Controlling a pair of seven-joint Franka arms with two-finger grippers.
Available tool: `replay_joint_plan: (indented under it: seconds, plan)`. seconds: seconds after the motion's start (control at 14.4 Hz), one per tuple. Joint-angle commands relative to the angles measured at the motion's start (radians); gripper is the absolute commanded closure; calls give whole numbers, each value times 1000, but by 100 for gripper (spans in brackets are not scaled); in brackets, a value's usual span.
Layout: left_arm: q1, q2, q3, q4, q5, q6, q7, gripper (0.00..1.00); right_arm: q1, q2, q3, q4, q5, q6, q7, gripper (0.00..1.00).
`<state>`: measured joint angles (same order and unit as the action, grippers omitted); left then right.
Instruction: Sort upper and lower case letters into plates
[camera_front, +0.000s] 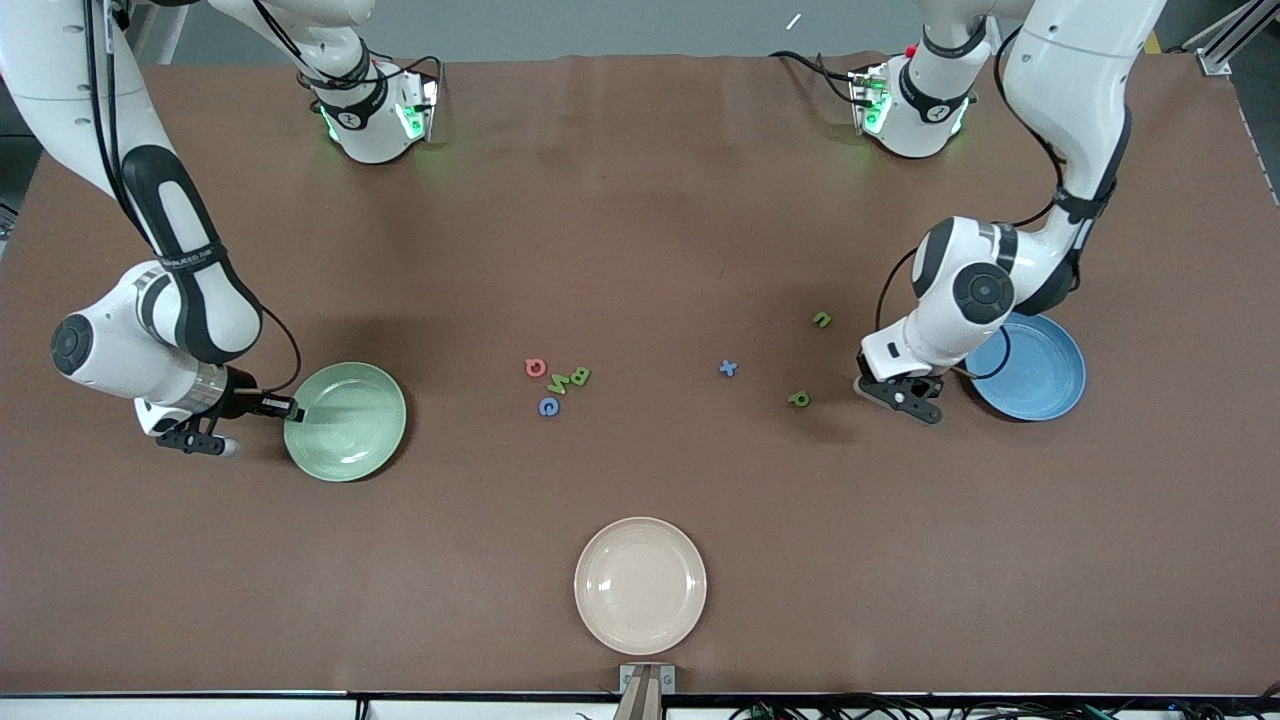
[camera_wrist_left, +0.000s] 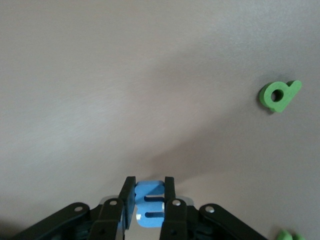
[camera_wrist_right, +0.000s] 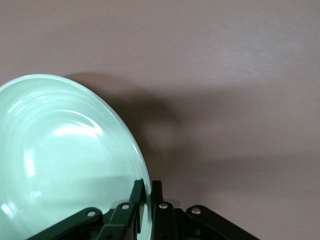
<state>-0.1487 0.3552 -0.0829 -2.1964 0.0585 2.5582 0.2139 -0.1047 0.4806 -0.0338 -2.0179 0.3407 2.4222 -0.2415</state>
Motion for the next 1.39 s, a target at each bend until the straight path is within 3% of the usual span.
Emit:
replay_joint_plan:
  seconds: [0.0, 0.28, 0.63, 0.9, 1.32]
  plan:
    - [82, -117, -12, -31, 17, -110, 18, 100, 45, -54, -5, -5, 21, -50, 43, 100]
    - [243, -156, -12, -63, 17, -161, 114, 100, 103, -99, -8, -8, 12, -55, 112, 100]
    - [373, -96, -11, -49, 56, -145, 242, 100, 125, -117, -11, -10, 9, -74, 169, 100]
    - [420, -4, -9, -8, 129, -69, 242, 100, 24, -99, -14, -12, -81, -60, 87, 100]
    - [482, 60, -9, 24, 227, -30, 243, 100, -59, -22, -12, -19, -83, 18, -44, 96]
